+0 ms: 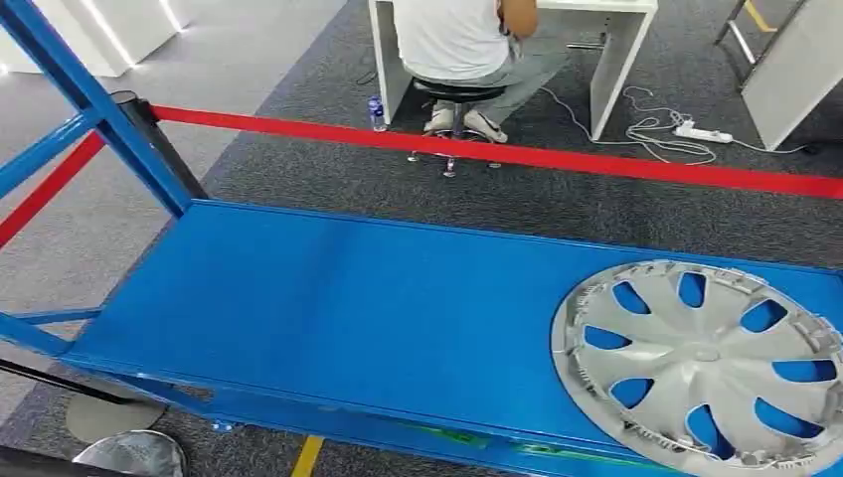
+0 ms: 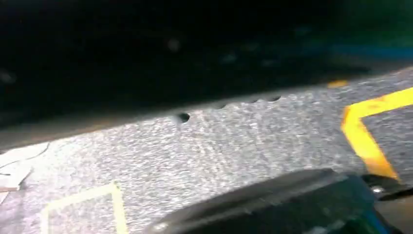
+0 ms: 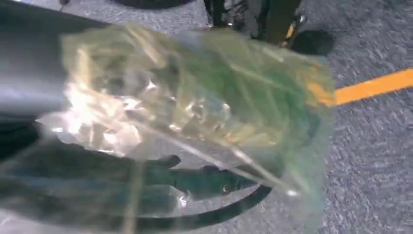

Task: Take the parts from the cabinet and place them on the table.

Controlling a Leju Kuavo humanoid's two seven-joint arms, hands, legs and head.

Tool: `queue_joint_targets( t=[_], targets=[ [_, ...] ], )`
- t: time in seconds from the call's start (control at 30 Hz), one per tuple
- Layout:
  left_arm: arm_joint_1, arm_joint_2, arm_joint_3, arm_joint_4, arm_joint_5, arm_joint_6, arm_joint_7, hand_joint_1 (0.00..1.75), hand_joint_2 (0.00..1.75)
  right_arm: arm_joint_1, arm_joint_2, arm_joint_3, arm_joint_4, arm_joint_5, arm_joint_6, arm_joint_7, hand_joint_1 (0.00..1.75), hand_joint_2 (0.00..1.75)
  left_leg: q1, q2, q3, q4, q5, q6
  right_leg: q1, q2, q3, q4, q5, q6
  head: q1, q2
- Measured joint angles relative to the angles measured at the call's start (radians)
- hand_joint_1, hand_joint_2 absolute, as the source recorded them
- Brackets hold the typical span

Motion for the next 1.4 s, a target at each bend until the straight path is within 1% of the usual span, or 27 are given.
queue_joint_targets(
  t=[0.03,0.07,0.17,0.2,0.27,0.3,0.33,0.37,0.4,0.47,0.5,0.53,0.63,0.67,0.7,0.73,0.8,0.83,0.87,0.9,0.97,1.0,1.07,1.13,1.33,1.37,1.4],
  targets=[
    [0.000,-0.001,0.002,0.000,-0.001,0.000,-0.001,0.00,0.00,-0.002,-0.001,-0.001,-0.001,0.000,0.000,-0.002,0.00,0.00,0.003,0.001,-0.002,0.021,-0.016,-0.004,-0.004,0.008,0.010,-0.001,0.000,-0.028,0.004,0.000],
    [-0.001,-0.001,0.003,0.000,-0.001,0.001,-0.002,0.00,0.00,-0.003,-0.001,-0.002,-0.001,0.000,-0.001,-0.001,0.00,0.00,0.001,0.003,0.000,0.020,-0.016,-0.004,-0.003,0.012,0.006,0.006,-0.005,-0.041,-0.004,0.000],
    [-0.002,-0.001,0.006,-0.001,-0.001,0.001,-0.002,0.00,0.00,-0.003,0.000,-0.005,0.001,0.000,0.000,-0.002,0.00,0.00,0.007,0.003,0.002,0.030,-0.029,-0.012,-0.003,0.022,0.001,0.014,-0.009,-0.058,-0.009,0.000],
    [-0.003,-0.001,0.006,-0.001,-0.001,0.001,-0.002,0.00,0.00,-0.002,0.000,-0.005,0.001,0.000,0.000,-0.002,0.00,0.00,0.008,0.003,-0.015,0.067,-0.058,-0.013,-0.003,0.023,0.001,0.014,-0.009,-0.062,-0.010,0.000],
    [-0.003,-0.001,0.006,-0.001,-0.001,0.001,-0.002,0.00,0.00,-0.003,0.000,-0.005,0.000,0.000,-0.002,-0.003,0.00,0.00,0.007,0.003,-0.096,0.229,-0.139,-0.013,0.002,0.030,-0.003,0.014,-0.009,-0.065,-0.013,0.000],
    [-0.003,-0.001,0.007,-0.001,-0.001,0.001,-0.002,0.00,0.00,-0.002,0.000,-0.005,0.001,0.000,-0.002,-0.003,0.00,0.00,0.007,0.003,-0.139,0.311,-0.167,-0.011,0.006,0.035,-0.003,0.014,-0.010,-0.068,-0.012,0.000],
    [-0.003,-0.001,0.007,-0.001,-0.001,0.001,-0.002,0.00,0.00,0.000,0.000,-0.006,0.001,0.000,-0.002,-0.003,0.00,0.00,0.005,0.003,-0.168,0.357,-0.172,-0.006,0.010,0.042,-0.003,0.014,-0.010,-0.069,-0.012,0.000],
    [-0.002,-0.001,0.007,-0.001,-0.001,0.001,-0.002,0.00,0.00,0.000,0.000,-0.006,0.001,0.000,-0.002,-0.003,0.00,0.00,0.002,0.003,-0.174,0.356,-0.152,0.001,0.013,0.049,-0.002,0.014,-0.011,-0.070,-0.011,0.000],
    [-0.002,-0.001,0.008,-0.001,-0.001,0.001,-0.002,0.00,0.00,0.000,0.000,-0.006,0.001,0.000,-0.002,-0.003,0.00,0.00,-0.002,0.002,-0.162,0.315,-0.109,0.012,0.018,0.060,0.001,0.014,-0.011,-0.071,-0.012,0.000],
    [-0.002,-0.001,0.008,-0.001,-0.001,0.001,-0.002,0.00,0.00,-0.002,0.000,-0.006,0.001,0.000,-0.002,-0.003,0.00,0.00,-0.017,-0.025,-0.102,0.153,-0.002,0.045,0.026,0.082,0.006,0.013,-0.010,-0.072,-0.012,0.000],
    [-0.001,0.002,0.009,-0.001,-0.002,0.001,-0.002,0.00,0.00,-0.003,0.003,-0.006,0.001,0.000,-0.001,-0.003,0.00,0.00,-0.024,-0.070,-0.083,0.096,0.016,0.067,0.021,0.088,-0.002,0.012,-0.009,-0.073,-0.010,0.000],
    [0.000,0.001,0.010,-0.001,-0.004,0.001,-0.002,0.00,0.00,-0.008,0.003,-0.006,0.001,0.001,0.001,-0.004,0.00,0.00,-0.020,-0.071,-0.080,0.082,0.012,0.073,0.029,0.099,0.003,0.014,-0.010,-0.072,-0.008,0.000],
    [-0.003,0.000,0.010,-0.001,-0.007,0.001,-0.003,0.00,0.00,-0.006,0.003,-0.011,0.002,0.009,0.006,-0.005,0.00,0.00,-0.029,-0.054,-0.075,0.064,0.008,0.069,0.018,0.120,-0.005,0.001,0.001,-0.053,-0.017,0.000],
    [-0.004,-0.001,0.011,-0.001,-0.008,0.001,-0.003,0.00,0.00,-0.007,0.003,-0.015,0.002,0.010,0.005,-0.006,0.00,0.00,-0.018,-0.047,-0.063,0.035,0.023,0.060,0.021,0.117,-0.011,0.003,0.000,-0.048,-0.015,0.000],
    [-0.005,-0.001,0.011,-0.001,-0.010,0.000,-0.004,0.00,0.00,-0.007,0.003,-0.016,0.002,0.011,0.005,-0.007,0.00,0.00,-0.018,-0.035,-0.056,0.022,0.030,0.051,0.022,0.077,-0.018,0.023,-0.016,-0.047,-0.012,0.000],
    [-0.005,-0.002,0.011,-0.001,-0.013,0.000,-0.005,0.00,0.00,-0.010,0.003,-0.016,0.002,0.012,0.005,-0.008,0.00,0.00,-0.019,-0.028,-0.056,0.021,0.032,0.055,0.023,0.054,-0.041,0.067,-0.051,-0.044,-0.007,0.000],
    [-0.002,-0.003,0.012,-0.001,-0.013,-0.002,-0.005,0.00,0.00,-0.015,0.001,-0.016,0.002,0.014,0.005,-0.010,0.00,0.00,-0.023,-0.004,-0.058,0.022,0.031,0.055,0.022,0.039,-0.108,0.213,-0.126,-0.036,-0.006,0.000],
    [-0.002,-0.004,0.012,-0.001,-0.013,-0.002,-0.005,0.00,0.00,-0.015,0.002,-0.018,0.002,0.015,0.005,-0.010,0.00,0.00,-0.025,0.006,-0.060,0.023,0.030,0.056,0.022,0.038,-0.133,0.270,-0.144,-0.032,-0.007,0.000],
    [-0.003,-0.005,0.012,-0.001,-0.014,-0.002,-0.005,0.00,0.00,-0.014,0.002,-0.020,0.002,0.016,0.005,-0.010,0.00,0.00,-0.027,0.015,-0.059,0.023,0.028,0.055,0.022,0.037,-0.133,0.275,-0.134,-0.031,-0.006,0.000],
    [-0.004,-0.006,0.012,-0.001,-0.014,-0.002,-0.005,0.00,0.00,-0.013,0.002,-0.022,0.002,0.016,0.005,-0.010,0.00,0.00,-0.028,0.022,-0.057,0.023,0.027,0.054,0.022,0.035,-0.111,0.238,-0.104,-0.031,-0.007,0.000],
    [-0.005,-0.008,0.012,-0.001,-0.014,-0.002,-0.005,0.00,0.00,-0.011,0.000,-0.024,0.002,0.017,0.005,-0.010,0.00,0.00,-0.029,0.034,-0.050,0.026,0.022,0.050,0.023,0.019,-0.016,0.066,-0.021,-0.035,-0.006,0.000],
    [-0.006,-0.008,0.013,-0.001,-0.014,-0.002,-0.005,0.00,0.00,-0.013,0.000,-0.024,0.002,0.017,0.005,-0.010,0.00,0.00,-0.030,0.041,-0.046,0.029,0.018,0.045,0.027,-0.006,0.022,-0.012,-0.015,-0.042,-0.006,0.000],
    [-0.007,-0.007,0.013,-0.001,-0.014,-0.002,-0.005,0.00,0.00,-0.016,0.000,-0.025,0.002,0.017,0.006,-0.011,0.00,0.00,-0.036,0.046,-0.048,0.034,0.013,0.035,0.031,0.006,0.033,-0.019,-0.014,-0.064,-0.007,0.000],
    [-0.009,-0.008,0.013,-0.001,-0.014,-0.002,-0.005,0.00,0.00,-0.013,-0.001,-0.029,0.002,0.017,0.005,-0.011,0.00,0.00,-0.035,0.051,-0.045,0.031,0.015,0.029,0.034,0.011,0.030,-0.019,-0.013,-0.073,-0.008,0.000],
    [-0.010,-0.008,0.013,-0.001,-0.014,-0.002,-0.005,0.00,0.00,-0.012,-0.001,-0.030,0.002,0.017,0.005,-0.011,0.00,0.00,-0.035,0.052,-0.044,0.032,0.014,0.027,0.032,0.013,0.027,-0.022,-0.011,-0.075,-0.007,0.000],
    [-0.010,-0.006,0.013,-0.001,-0.014,-0.002,-0.005,0.00,0.00,-0.013,0.000,-0.030,0.002,0.017,0.006,-0.011,0.00,0.00,-0.035,0.051,-0.045,0.036,0.006,0.022,0.023,0.014,0.036,-0.030,-0.006,-0.083,-0.005,0.000],
    [-0.010,-0.007,0.013,-0.001,-0.017,-0.001,-0.005,0.00,0.00,-0.015,0.000,-0.029,0.002,0.043,-0.018,-0.013,0.00,0.00,-0.022,0.011,-0.111,0.185,-0.091,-0.002,0.020,0.021,0.032,-0.031,-0.001,-0.092,-0.018,0.000]
  ],
)
